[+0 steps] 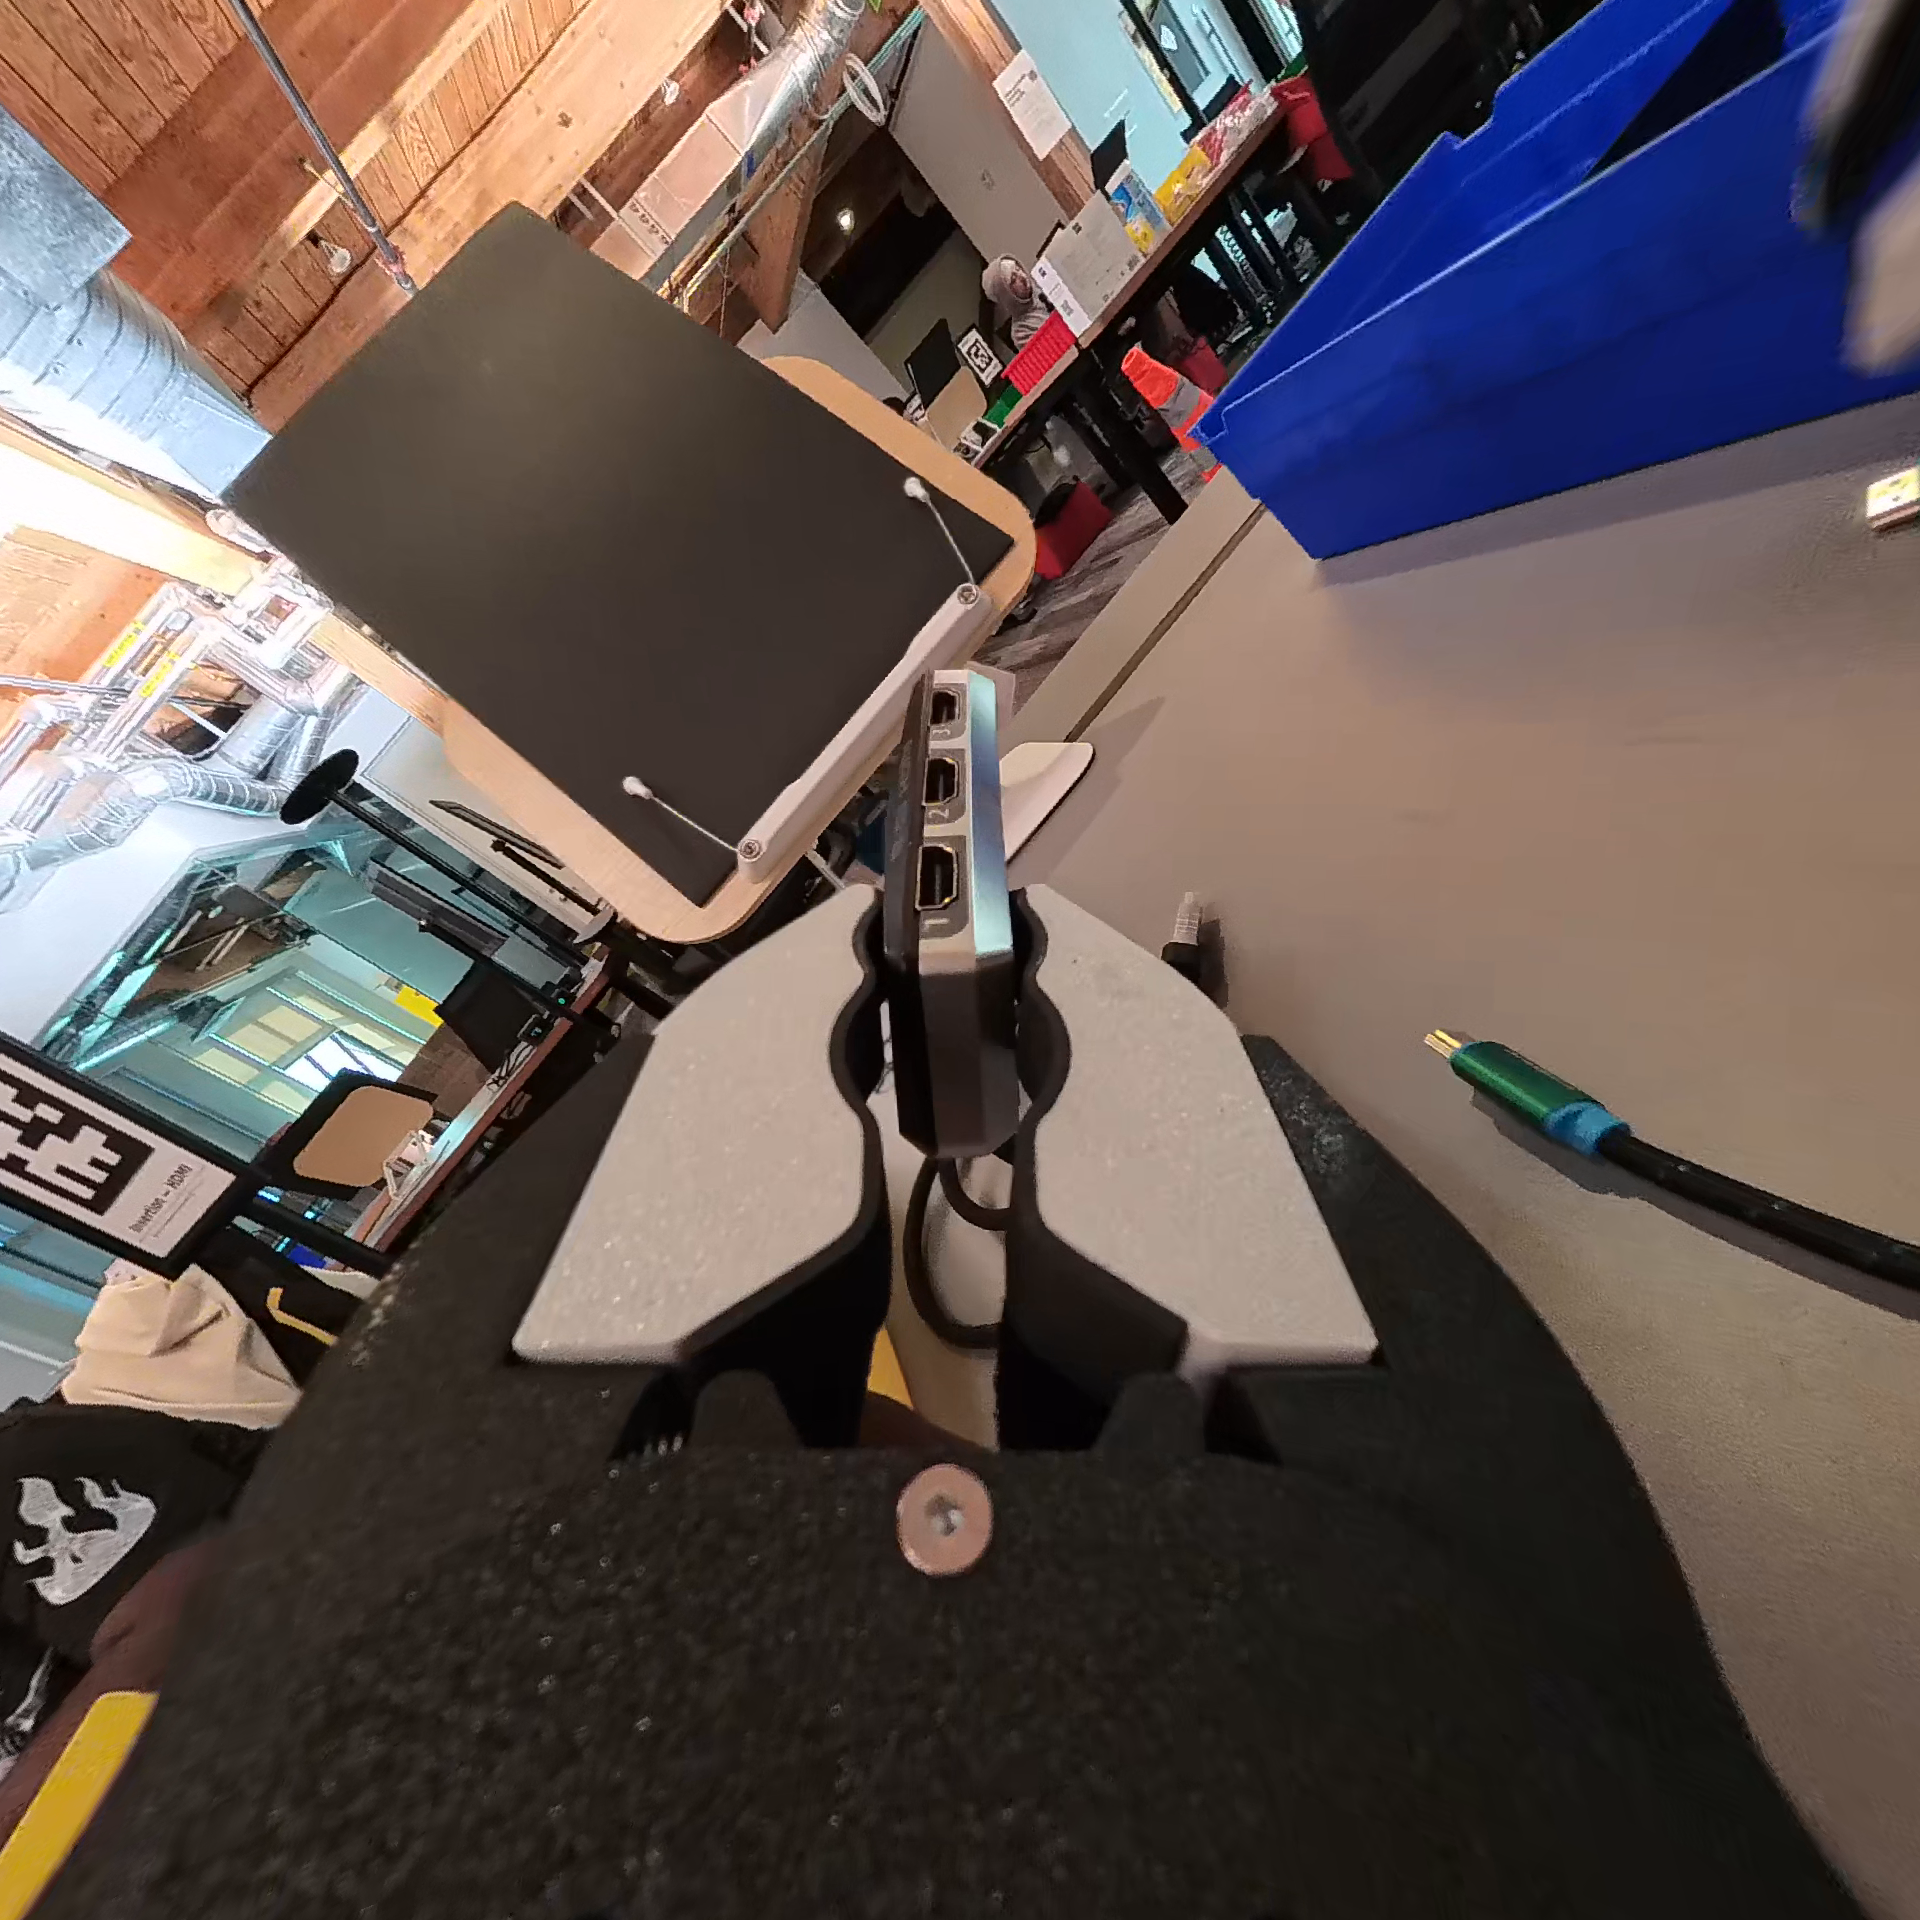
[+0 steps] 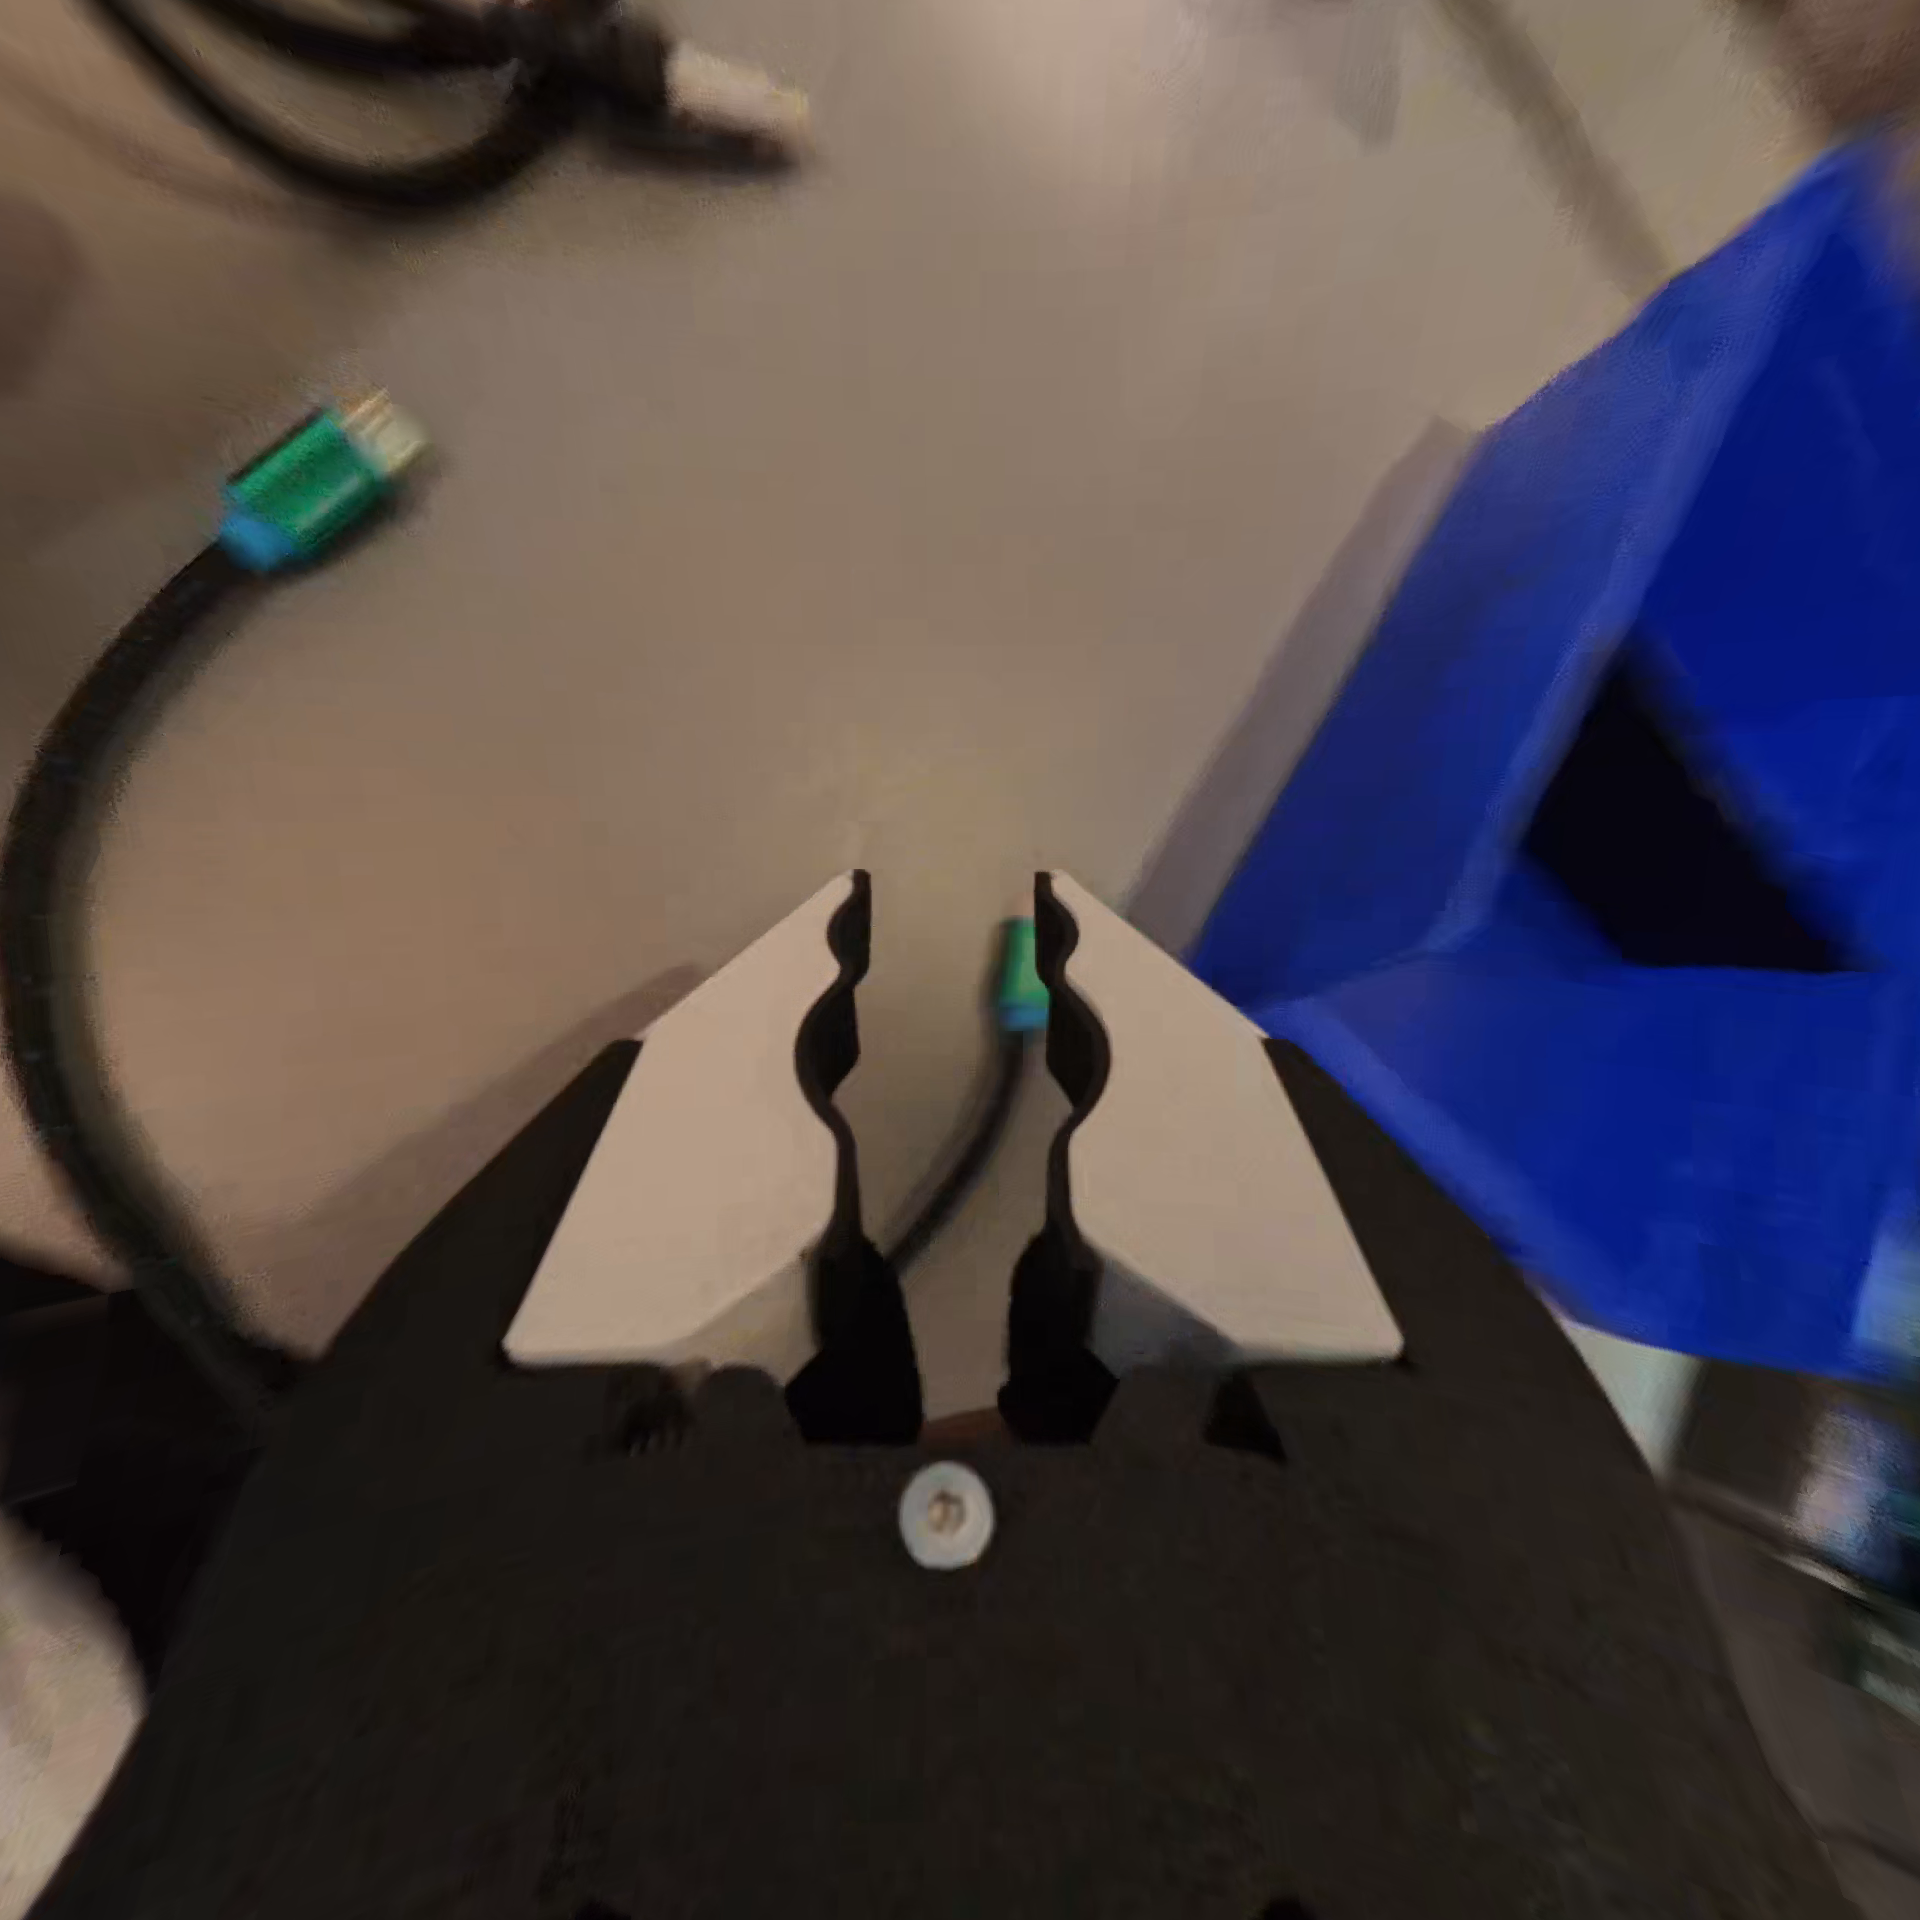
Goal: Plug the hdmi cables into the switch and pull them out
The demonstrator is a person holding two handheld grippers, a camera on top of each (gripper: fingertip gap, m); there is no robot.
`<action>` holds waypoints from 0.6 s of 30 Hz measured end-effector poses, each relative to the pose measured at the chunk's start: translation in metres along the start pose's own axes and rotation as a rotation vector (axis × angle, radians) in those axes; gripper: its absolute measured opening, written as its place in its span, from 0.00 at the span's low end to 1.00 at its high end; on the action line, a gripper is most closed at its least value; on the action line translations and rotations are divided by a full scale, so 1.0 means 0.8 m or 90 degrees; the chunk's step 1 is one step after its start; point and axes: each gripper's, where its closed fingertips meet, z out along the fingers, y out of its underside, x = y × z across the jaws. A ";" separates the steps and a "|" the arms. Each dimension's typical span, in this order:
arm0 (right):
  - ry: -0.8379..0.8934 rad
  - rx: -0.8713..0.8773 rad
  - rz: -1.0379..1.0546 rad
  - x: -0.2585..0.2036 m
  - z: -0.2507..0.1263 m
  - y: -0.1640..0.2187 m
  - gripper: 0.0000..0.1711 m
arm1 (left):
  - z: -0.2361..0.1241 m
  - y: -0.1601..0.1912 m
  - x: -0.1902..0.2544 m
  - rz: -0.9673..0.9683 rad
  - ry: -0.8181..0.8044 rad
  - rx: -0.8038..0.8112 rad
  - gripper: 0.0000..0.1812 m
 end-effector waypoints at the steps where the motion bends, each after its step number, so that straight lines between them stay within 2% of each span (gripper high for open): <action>1: 0.057 0.034 -0.018 0.015 -0.016 -0.028 0.17 | 0.000 0.000 -0.001 -0.002 0.002 0.000 0.11; 3: 0.037 0.126 0.001 0.013 -0.043 -0.079 0.17 | 0.001 -0.001 -0.001 0.000 0.004 0.000 0.11; 6: 0.017 0.074 0.011 0.012 -0.038 -0.090 0.19 | 0.002 -0.003 0.001 0.007 0.008 -0.001 0.11; 7: 0.032 0.076 0.010 0.015 -0.036 -0.094 0.20 | 0.002 -0.004 0.001 0.011 0.007 0.000 0.11; 9: -0.011 0.105 0.032 0.002 -0.029 -0.101 0.20 | 0.003 -0.005 0.003 0.014 0.009 -0.002 0.11; 15: -0.107 0.105 0.128 -0.020 0.026 -0.043 0.20 | 0.003 -0.009 0.004 0.017 0.009 -0.014 0.11; 18: -0.116 0.120 0.205 -0.009 0.041 -0.003 0.20 | 0.002 -0.013 0.006 0.026 0.009 -0.019 0.12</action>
